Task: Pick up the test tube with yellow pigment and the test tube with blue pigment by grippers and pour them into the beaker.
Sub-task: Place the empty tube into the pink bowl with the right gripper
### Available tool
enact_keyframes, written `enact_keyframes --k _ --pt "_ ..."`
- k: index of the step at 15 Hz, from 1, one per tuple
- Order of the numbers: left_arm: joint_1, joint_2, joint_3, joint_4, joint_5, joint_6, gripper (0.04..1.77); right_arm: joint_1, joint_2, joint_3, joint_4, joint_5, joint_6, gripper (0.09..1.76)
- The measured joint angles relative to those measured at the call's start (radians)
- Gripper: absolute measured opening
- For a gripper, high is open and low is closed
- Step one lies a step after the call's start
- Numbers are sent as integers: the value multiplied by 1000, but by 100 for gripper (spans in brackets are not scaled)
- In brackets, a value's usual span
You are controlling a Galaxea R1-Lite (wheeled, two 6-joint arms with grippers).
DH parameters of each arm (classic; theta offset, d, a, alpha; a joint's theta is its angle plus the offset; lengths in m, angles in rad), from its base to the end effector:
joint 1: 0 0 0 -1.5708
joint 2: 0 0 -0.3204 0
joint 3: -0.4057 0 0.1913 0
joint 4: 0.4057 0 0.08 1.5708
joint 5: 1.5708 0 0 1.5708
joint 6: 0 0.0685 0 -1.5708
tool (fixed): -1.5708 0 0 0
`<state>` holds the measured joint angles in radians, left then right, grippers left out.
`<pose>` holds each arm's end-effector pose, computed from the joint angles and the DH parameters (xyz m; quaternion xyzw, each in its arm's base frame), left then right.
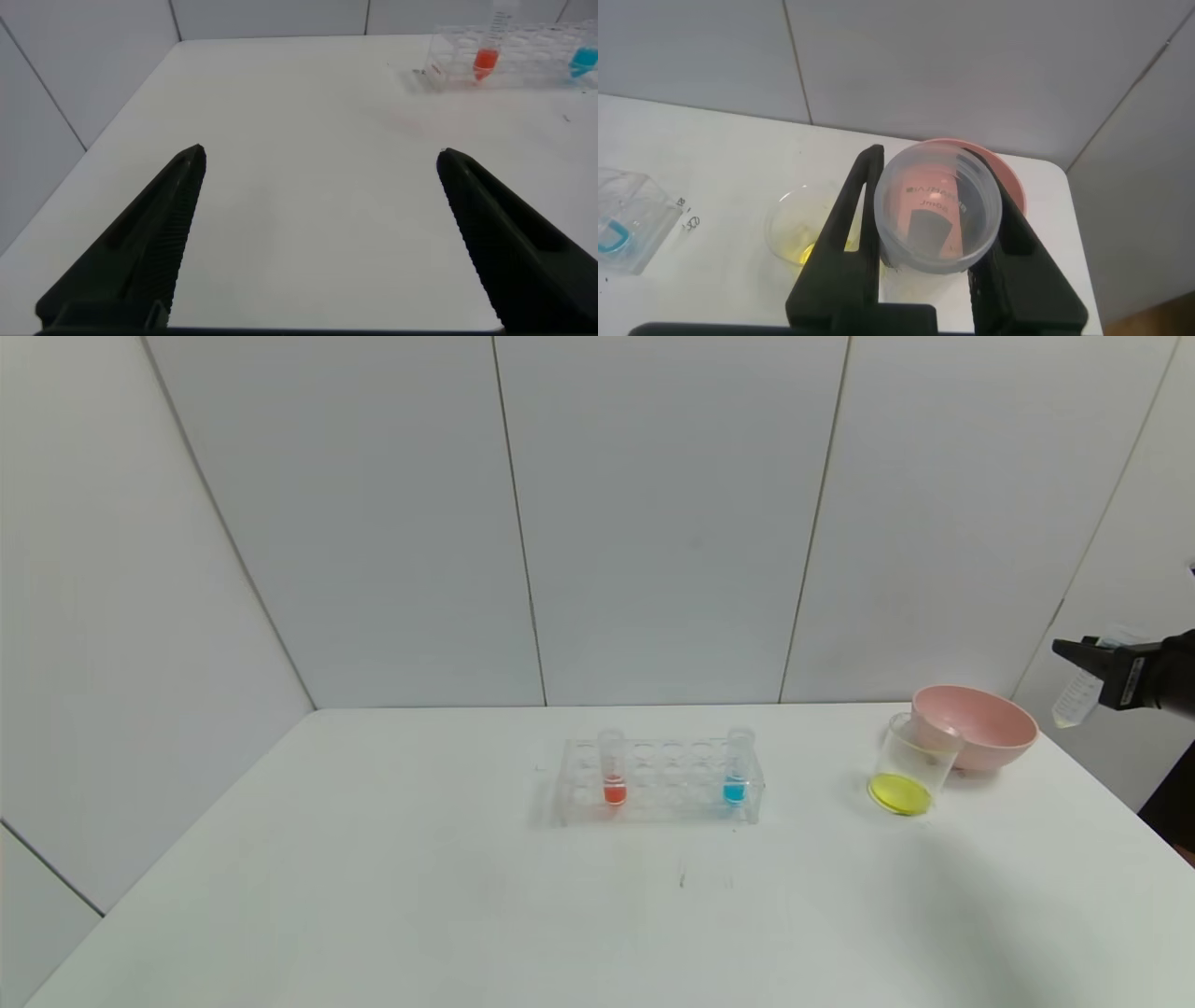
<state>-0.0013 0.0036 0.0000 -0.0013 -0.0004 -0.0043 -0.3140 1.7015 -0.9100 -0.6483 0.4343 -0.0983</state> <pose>0.0041 0.0000 0.0757 -0.0021 0.0012 -0.0008 1.0000 0.3510 -0.0837 0.2254 -0.0228 0.0636 0.0632 0.9957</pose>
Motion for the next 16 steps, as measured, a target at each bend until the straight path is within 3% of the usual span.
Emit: enact_keyframes --k 7,12,16 --pt "0 0 0 0 0 0 176 -18 157 -142 -54 -31 1 59" --pt "0 0 0 0 0 0 176 34 387 -363 -119 -82 57 59" --pt "0 0 0 0 0 0 176 80 537 -532 -94 -137 69 59"
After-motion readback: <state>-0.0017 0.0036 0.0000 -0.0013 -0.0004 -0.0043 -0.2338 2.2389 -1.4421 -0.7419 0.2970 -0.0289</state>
